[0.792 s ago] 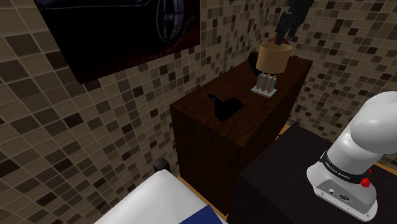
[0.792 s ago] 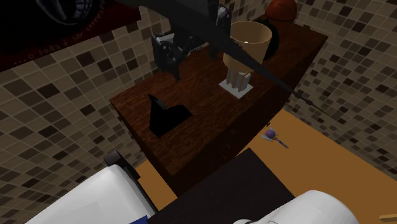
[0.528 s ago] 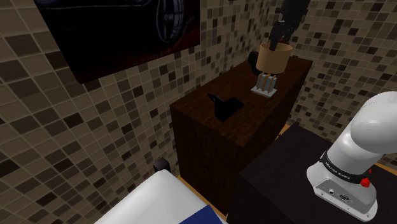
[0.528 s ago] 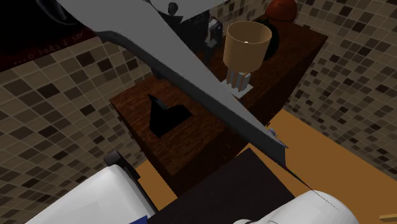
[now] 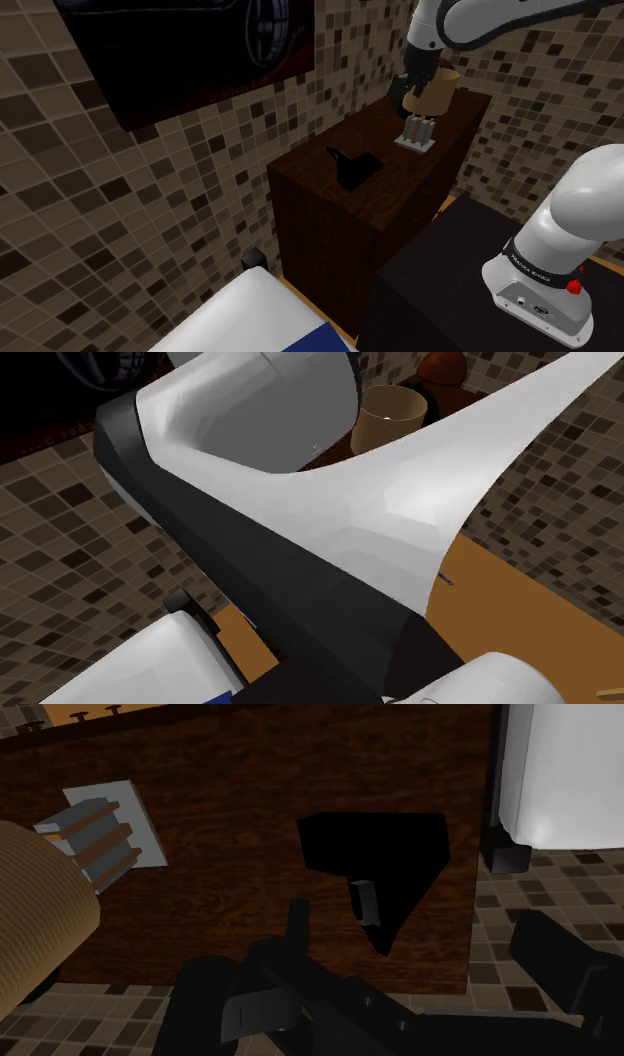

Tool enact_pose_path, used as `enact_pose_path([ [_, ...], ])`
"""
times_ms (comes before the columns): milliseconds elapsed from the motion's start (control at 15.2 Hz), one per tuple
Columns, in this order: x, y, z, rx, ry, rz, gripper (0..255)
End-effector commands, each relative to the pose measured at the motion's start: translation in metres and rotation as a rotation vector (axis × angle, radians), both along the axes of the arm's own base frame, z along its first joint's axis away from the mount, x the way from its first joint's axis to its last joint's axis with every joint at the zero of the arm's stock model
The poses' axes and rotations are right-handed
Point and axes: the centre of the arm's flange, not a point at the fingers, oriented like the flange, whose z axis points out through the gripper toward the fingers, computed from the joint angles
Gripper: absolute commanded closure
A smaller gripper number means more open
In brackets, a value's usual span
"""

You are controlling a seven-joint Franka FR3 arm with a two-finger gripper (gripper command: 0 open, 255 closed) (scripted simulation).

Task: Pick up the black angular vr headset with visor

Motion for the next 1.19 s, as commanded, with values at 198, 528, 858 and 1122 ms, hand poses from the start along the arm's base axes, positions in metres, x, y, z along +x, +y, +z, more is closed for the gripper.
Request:
enact_pose_path([
  [198,0.032,0.014,-0.057,-0.028,-0.042,-0.035,0],
  [528,0.068,0.026,-0.112,-0.058,-0.080,-0.070,0],
  [858,0.106,0.036,-0.165,-0.087,-0.119,-0.105,0],
  [1122,0.137,0.041,-0.207,-0.110,-0.149,-0.133,0],
])
